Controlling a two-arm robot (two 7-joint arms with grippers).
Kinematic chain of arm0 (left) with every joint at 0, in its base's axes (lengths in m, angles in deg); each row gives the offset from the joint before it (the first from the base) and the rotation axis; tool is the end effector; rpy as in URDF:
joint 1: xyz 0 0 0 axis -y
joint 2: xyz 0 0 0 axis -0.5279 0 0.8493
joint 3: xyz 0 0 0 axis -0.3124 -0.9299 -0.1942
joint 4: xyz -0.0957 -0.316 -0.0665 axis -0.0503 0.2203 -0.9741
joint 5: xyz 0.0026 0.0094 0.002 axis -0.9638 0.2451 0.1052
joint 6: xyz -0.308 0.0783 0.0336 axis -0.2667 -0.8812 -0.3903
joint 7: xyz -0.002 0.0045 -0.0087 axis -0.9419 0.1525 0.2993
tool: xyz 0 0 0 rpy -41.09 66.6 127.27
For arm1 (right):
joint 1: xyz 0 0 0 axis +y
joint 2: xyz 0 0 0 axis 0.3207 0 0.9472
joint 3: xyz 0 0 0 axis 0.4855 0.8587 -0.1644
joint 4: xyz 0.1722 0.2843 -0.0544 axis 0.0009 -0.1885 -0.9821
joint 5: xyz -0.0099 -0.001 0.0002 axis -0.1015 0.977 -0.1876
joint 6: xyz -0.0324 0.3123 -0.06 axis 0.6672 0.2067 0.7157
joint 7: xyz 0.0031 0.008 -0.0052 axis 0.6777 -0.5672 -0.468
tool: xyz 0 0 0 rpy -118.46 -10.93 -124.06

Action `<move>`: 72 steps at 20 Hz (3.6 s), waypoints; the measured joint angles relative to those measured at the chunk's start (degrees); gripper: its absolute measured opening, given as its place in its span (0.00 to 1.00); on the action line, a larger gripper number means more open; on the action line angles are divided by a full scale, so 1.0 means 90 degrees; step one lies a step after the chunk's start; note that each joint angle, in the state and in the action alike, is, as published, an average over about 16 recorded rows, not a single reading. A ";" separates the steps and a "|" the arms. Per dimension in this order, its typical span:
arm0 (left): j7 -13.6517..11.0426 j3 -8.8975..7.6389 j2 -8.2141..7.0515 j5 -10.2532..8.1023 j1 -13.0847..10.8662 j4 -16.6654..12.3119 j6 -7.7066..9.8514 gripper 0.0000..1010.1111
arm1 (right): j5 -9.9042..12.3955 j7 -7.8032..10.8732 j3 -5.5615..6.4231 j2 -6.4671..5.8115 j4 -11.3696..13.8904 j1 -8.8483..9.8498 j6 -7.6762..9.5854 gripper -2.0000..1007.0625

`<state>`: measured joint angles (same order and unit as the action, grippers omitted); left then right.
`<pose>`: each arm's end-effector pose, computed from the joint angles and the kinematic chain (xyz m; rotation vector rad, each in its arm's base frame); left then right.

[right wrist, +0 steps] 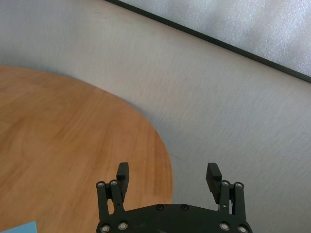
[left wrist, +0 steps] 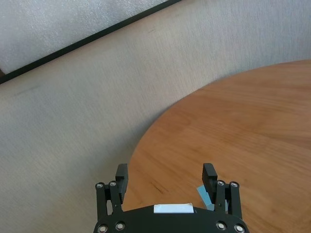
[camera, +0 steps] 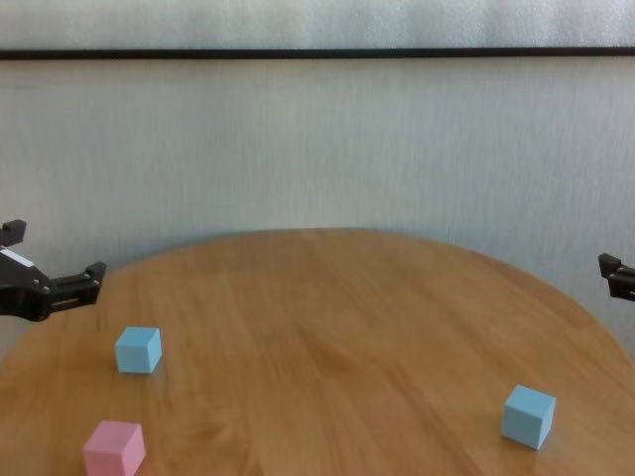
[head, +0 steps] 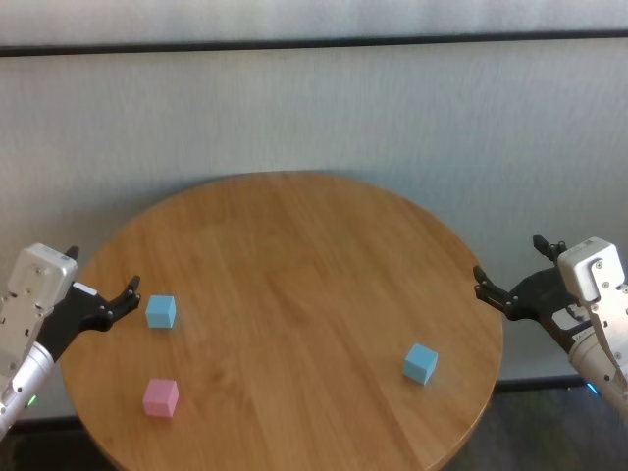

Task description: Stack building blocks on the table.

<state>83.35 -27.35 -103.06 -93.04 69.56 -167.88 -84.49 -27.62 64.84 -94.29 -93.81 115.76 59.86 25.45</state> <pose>0.3758 0.1063 -0.3420 0.3045 -0.2850 1.2480 0.3760 -0.1062 -0.3420 -0.3045 -0.2849 -1.2480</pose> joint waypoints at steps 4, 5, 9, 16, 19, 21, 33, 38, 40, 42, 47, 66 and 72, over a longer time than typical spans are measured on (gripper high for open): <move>0.0000 0.0000 0.0000 0.0000 0.0000 0.0000 0.0000 0.99 | 0.0000 0.0000 0.0000 0.0000 0.0000 0.0000 0.0000 0.99; 0.0000 0.0000 0.0000 0.0000 0.0000 0.0000 0.0000 0.99 | 0.0000 0.0000 0.0000 0.0000 0.0000 0.0000 0.0000 0.99; 0.0000 0.0000 0.0000 0.0000 0.0000 0.0000 0.0000 0.99 | 0.0000 0.0000 0.0000 0.0000 0.0000 0.0000 0.0000 0.99; 0.0000 0.0000 0.0000 0.0000 0.0000 0.0000 0.0000 0.99 | 0.0000 0.0000 0.0000 0.0000 0.0000 0.0000 0.0000 0.99; 0.0000 0.0000 0.0000 0.0000 0.0000 0.0000 0.0000 0.99 | 0.0000 0.0000 0.0000 0.0000 0.0000 0.0000 0.0000 0.99; 0.0000 0.0000 0.0000 0.0000 0.0000 0.0000 0.0000 0.99 | 0.0000 0.0000 0.0000 0.0000 0.0000 0.0000 0.0000 0.99; -0.0046 -0.0009 -0.0020 -0.0026 -0.0036 -0.0069 0.0032 0.99 | 0.0000 0.0000 0.0000 0.0000 0.0000 0.0000 0.0000 0.99; -0.0280 -0.0048 -0.0166 -0.0163 -0.0215 -0.0428 0.0223 0.99 | 0.0000 0.0000 0.0000 0.0000 0.0000 0.0000 0.0000 0.99; -0.0428 -0.0074 -0.0272 -0.0255 -0.0321 -0.0649 0.0348 0.99 | 0.0000 0.0000 0.0000 0.0000 0.0000 0.0000 0.0000 0.99; -0.0592 -0.0115 -0.0399 -0.0377 -0.0446 -0.0908 0.0510 0.99 | 0.0000 0.0000 0.0000 0.0000 0.0000 0.0000 0.0000 0.99; -0.0915 -0.0301 -0.0735 -0.0826 -0.0844 -0.1679 0.1158 0.99 | 0.0000 0.0000 0.0000 0.0000 0.0000 0.0000 0.0000 0.99; -0.0359 -0.0893 -0.0543 -0.2284 -0.1834 -0.3507 0.4371 0.99 | 0.0000 0.0000 0.0000 0.0000 0.0000 0.0000 0.0000 0.99; -0.0152 -0.0724 -0.0285 -0.2089 -0.1742 -0.3496 0.4649 0.99 | 0.0000 0.0000 0.0000 0.0000 0.0000 0.0000 0.0000 0.99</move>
<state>81.98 -33.86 -105.63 -111.84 53.88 -199.34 -42.65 -27.62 64.85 -94.29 -93.81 115.76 59.86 25.45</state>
